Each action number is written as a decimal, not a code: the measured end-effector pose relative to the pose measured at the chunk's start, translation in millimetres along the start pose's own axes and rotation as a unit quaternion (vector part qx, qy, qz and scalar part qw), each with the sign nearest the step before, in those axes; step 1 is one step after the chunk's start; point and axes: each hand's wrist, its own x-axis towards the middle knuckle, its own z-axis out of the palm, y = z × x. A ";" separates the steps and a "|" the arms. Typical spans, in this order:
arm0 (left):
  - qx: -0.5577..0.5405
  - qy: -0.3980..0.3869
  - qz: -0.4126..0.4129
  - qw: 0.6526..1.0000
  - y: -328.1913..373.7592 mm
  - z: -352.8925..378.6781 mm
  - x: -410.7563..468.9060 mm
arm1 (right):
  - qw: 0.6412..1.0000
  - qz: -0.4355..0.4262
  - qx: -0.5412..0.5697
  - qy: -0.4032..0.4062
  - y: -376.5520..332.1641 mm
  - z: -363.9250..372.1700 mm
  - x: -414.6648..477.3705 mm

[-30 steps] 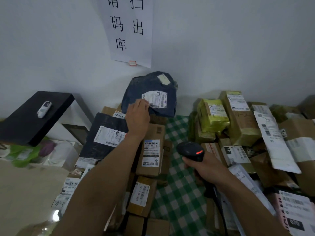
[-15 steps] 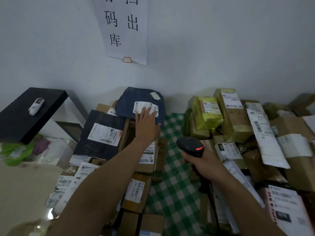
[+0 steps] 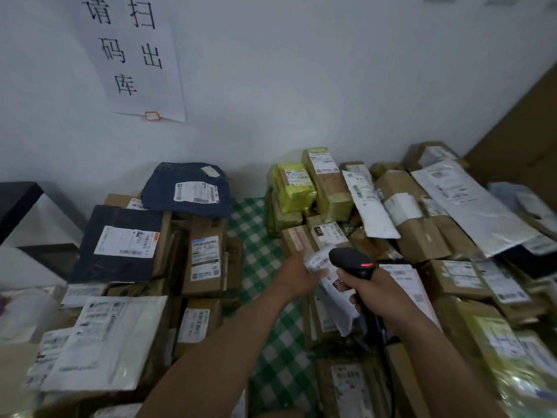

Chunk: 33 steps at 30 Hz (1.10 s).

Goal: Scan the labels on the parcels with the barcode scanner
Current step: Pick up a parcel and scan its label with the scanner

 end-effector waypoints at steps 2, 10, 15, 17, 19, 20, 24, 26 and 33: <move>-0.030 0.019 -0.017 0.999 0.9 5.7 1.7 | 1.000 0.001 0.007 0.007 8.5 -5.6 -6.7; -0.182 0.113 -0.060 0.975 3.6 -4.5 -24.7 | 0.999 -0.010 0.001 0.038 24.5 -16.4 -22.9; -0.229 0.175 -0.045 0.957 -5.0 -16.7 -53.8 | 0.997 -0.052 -0.022 0.053 23.6 -2.8 -24.4; -0.242 0.192 -0.045 0.950 -10.8 -13.5 -62.2 | 0.997 -0.061 -0.030 0.041 26.5 6.3 -23.4; -0.274 0.193 -0.069 0.940 -16.7 -4.9 -67.2 | 0.999 -0.039 -0.022 0.011 33.5 15.5 -22.4; -0.297 0.182 -0.083 0.934 -19.5 1.7 -68.8 | 0.999 -0.028 -0.023 -0.002 37.4 19.8 -22.2; -0.412 0.150 -0.108 0.892 -30.2 28.5 -77.3 | 1.000 -0.007 -0.023 0.005 47.8 30.2 -19.2; -0.432 0.135 -0.109 0.885 -34.5 37.7 -81.8 | 1.000 -0.002 -0.014 0.017 51.0 30.5 -15.9; -0.464 0.065 -0.111 0.877 -33.4 48.1 -99.2 | 1.000 0.004 -0.021 0.005 49.9 28.3 -16.7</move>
